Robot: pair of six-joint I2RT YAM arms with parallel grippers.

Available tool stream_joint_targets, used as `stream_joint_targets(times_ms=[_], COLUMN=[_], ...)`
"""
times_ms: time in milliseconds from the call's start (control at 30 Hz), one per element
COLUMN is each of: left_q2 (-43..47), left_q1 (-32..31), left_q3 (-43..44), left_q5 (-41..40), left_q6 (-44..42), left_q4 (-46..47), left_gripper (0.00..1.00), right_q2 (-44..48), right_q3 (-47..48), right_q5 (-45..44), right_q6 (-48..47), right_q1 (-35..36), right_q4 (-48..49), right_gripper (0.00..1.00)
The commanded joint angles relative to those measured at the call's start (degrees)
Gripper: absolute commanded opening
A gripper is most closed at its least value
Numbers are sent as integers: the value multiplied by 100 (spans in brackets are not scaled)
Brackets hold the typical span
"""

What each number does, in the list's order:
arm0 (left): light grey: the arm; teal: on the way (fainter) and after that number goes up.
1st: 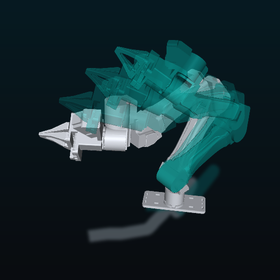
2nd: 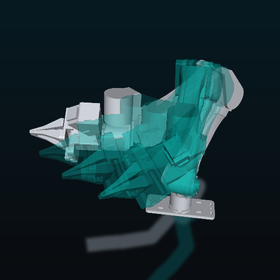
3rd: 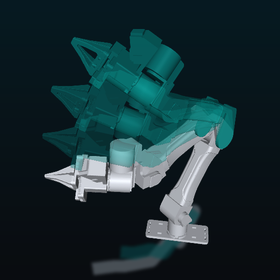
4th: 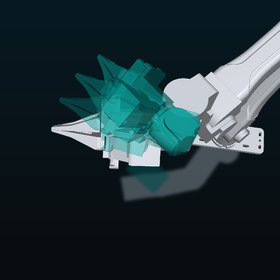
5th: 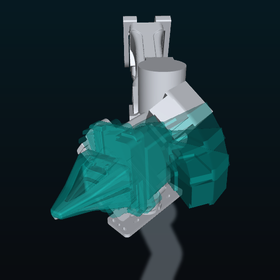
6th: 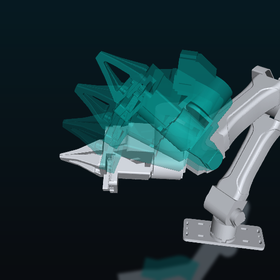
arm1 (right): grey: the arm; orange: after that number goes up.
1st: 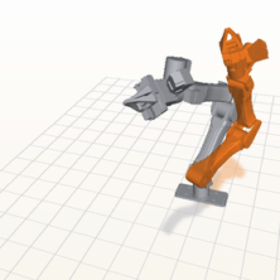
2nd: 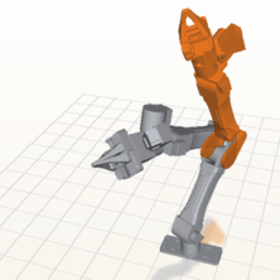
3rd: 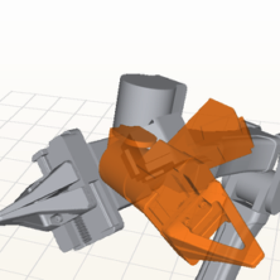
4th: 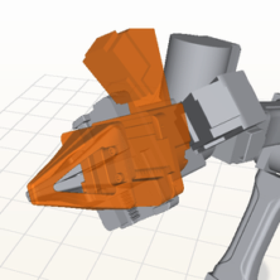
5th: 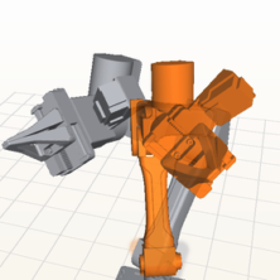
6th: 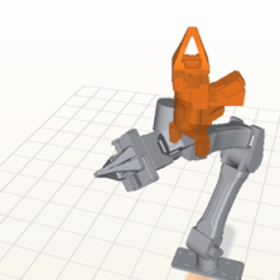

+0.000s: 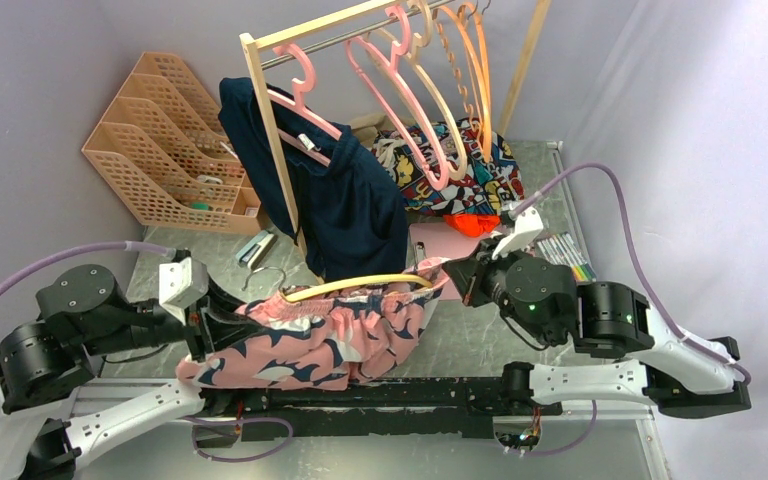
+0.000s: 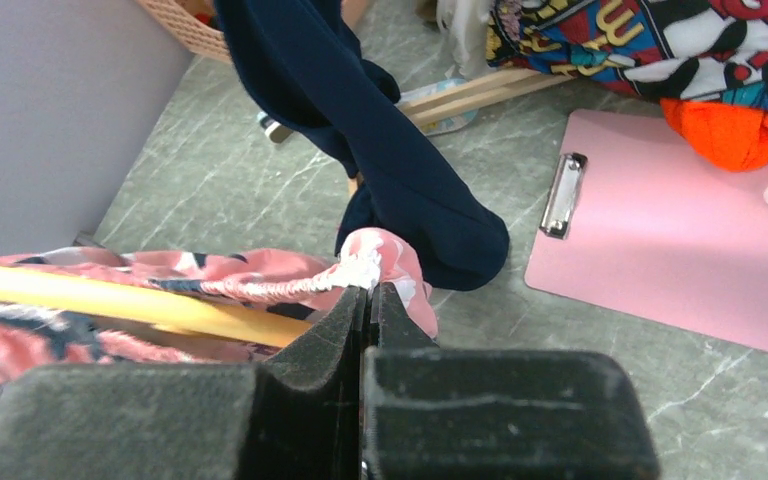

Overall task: Place the shorts on the hanger
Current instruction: Hang the shorts on the hanger.

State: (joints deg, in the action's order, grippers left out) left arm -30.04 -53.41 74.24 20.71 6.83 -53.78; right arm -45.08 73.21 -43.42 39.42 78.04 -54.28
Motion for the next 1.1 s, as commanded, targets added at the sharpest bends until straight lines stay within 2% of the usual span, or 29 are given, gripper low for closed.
stream_joint_targets(times_ms=[0,167,333,600,833,1067], left_q2=[-137,-125,-158,-3,520,1147], left_q1=[32,32,32,31,28,32], left_q3=[-168,-590,-926,-1262,-1601,-1945], left_q5=[-86,-189,-163,-29,-267,-951], left_q6=[86,58,79,314,532,679], left_q4=[134,603,1475,2812,3207,3229], left_gripper=[7,7,7,7,7,7], right_q2=[-84,-694,-1515,-2650,-3023,-2755], right_q3=[596,1674,2692,3687,3678,3345], right_q5=[163,901,1697,2313,2082,2241], right_q6=[-489,-1149,-1639,-1958,-1912,-1866], right_q1=[-26,-26,-26,-26,-29,-26], right_q4=[300,476,789,1009,660,499], right_gripper=[0,0,0,0,0,0])
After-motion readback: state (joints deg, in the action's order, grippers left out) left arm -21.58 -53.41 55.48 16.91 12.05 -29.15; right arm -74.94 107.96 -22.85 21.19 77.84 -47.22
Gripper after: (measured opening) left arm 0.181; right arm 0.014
